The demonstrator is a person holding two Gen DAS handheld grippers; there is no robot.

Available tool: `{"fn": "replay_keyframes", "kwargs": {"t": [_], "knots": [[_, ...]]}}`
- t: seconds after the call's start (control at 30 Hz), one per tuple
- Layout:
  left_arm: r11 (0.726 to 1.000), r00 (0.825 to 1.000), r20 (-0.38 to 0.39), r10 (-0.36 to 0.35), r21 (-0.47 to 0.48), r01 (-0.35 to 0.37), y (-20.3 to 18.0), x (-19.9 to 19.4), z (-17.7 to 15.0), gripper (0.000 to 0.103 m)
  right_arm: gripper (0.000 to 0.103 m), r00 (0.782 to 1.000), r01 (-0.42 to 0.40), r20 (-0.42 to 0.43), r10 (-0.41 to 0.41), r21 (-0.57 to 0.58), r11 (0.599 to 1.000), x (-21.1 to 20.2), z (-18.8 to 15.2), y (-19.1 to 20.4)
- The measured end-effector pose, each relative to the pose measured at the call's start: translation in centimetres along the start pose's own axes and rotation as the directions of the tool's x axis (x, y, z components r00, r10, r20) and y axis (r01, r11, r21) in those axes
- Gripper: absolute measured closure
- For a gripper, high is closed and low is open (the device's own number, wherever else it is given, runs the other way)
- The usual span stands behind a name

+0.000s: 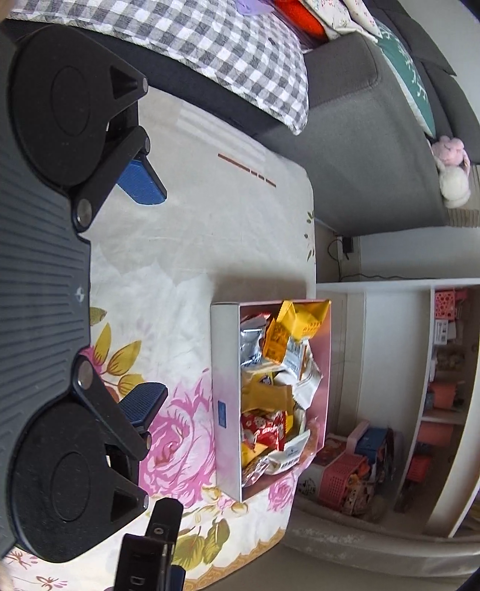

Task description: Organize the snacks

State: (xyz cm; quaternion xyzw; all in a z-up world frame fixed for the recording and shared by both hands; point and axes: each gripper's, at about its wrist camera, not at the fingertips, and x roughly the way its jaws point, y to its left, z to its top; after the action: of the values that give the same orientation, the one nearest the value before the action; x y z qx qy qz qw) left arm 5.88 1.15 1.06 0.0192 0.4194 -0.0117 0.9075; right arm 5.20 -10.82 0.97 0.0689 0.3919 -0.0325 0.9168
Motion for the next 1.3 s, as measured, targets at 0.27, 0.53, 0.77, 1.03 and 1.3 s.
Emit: {"fn": "replay_keyframes", "kwargs": {"t": [0.27,0.53,0.77,1.03,1.3], "knots": [[1.000,1.000,-0.028,-0.003,-0.005,0.003,0.2,0.8,-0.1,0.000,0.001,1.000,0.011,0.016,-0.011,-0.019,1.000,0.5,0.6,0.6],[1.000,1.000,-0.030,0.002,-0.008,-0.002,0.4,0.9,0.0,0.000,0.001,1.000,0.007,-0.016,-0.008,-0.026,1.000,1.2,0.4,0.9],[1.000,1.000,-0.017,0.025,-0.013,-0.025,0.7,0.8,0.1,0.000,0.001,1.000,0.002,-0.012,-0.002,-0.030,1.000,0.9,0.3,1.0],[1.000,1.000,-0.013,0.027,-0.012,-0.027,0.7,0.6,0.2,0.000,0.001,1.000,0.006,-0.006,-0.006,-0.030,1.000,0.8,0.3,1.1],[1.000,1.000,-0.013,0.027,-0.012,-0.027,0.6,0.6,0.2,0.000,0.001,1.000,0.007,-0.007,-0.007,-0.035,0.999,0.8,0.2,1.3]]}}
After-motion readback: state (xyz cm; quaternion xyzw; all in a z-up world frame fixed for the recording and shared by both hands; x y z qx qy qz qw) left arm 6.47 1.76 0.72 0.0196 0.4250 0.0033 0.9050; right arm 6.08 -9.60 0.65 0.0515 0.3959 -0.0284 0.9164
